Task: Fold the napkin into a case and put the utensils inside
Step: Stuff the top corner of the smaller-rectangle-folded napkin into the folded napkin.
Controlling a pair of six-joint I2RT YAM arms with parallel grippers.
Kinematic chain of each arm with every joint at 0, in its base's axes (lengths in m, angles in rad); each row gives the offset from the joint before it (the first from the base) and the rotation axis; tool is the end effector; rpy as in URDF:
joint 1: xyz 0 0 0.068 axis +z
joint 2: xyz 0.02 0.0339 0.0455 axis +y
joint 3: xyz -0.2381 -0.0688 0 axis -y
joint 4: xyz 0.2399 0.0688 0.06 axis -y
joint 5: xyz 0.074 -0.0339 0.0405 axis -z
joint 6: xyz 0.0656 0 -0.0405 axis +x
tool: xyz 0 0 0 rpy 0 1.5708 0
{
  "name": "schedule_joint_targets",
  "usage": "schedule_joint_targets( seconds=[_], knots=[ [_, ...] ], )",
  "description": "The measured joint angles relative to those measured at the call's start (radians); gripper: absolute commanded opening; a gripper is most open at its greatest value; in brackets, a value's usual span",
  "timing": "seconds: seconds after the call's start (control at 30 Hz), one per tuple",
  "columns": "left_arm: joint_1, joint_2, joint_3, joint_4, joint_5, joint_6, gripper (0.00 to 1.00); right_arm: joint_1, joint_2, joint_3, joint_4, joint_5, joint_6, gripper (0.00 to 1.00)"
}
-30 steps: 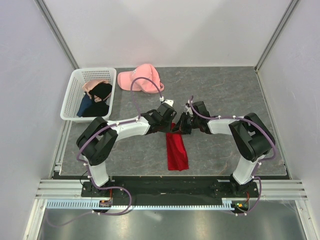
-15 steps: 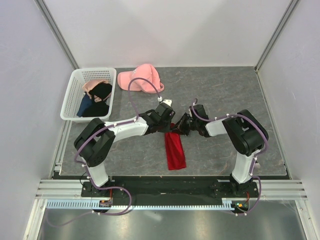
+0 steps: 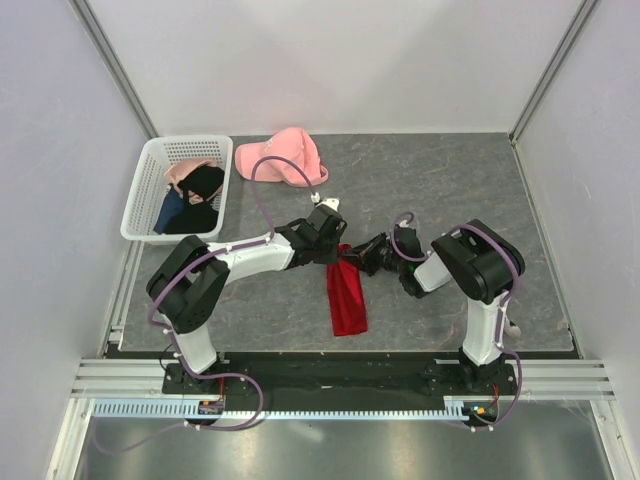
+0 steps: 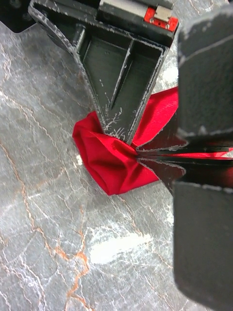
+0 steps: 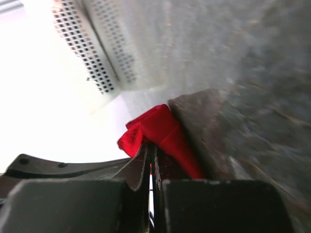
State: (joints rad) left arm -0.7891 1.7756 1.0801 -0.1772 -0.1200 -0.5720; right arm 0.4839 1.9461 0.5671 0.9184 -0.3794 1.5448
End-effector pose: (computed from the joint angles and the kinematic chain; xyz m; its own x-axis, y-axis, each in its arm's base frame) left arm 0.2736 -0.2645 0.1324 -0.8059 0.0490 -0.5901 0.2547 0.9283 -0.2708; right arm 0.2833 0.1763 0.0510 -0.7358 0.6623 0.1413 0.3745 0.2241 0.8998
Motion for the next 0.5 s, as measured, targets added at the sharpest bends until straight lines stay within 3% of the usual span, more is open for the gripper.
schedule_joint_targets(
  seconds=[0.13, 0.17, 0.27, 0.5],
  knots=[
    [0.008, 0.0, -0.005, 0.0, 0.0, -0.001, 0.03, 0.016, 0.036, 0.003, 0.076, 0.015, 0.013, 0.04],
    [0.01, 0.0, -0.005, 0.0, 0.0, -0.001, 0.03, 0.016, 0.036, 0.011, 0.062, 0.014, 0.007, 0.11],
    [0.016, 0.0, -0.008, -0.001, 0.001, -0.001, 0.03, 0.018, 0.027, 0.041, -0.022, 0.01, -0.043, 0.25],
    [0.021, 0.0, -0.008, -0.003, 0.019, -0.005, 0.03, 0.018, -0.082, 0.08, -0.262, 0.002, -0.227, 0.42]
  ],
)
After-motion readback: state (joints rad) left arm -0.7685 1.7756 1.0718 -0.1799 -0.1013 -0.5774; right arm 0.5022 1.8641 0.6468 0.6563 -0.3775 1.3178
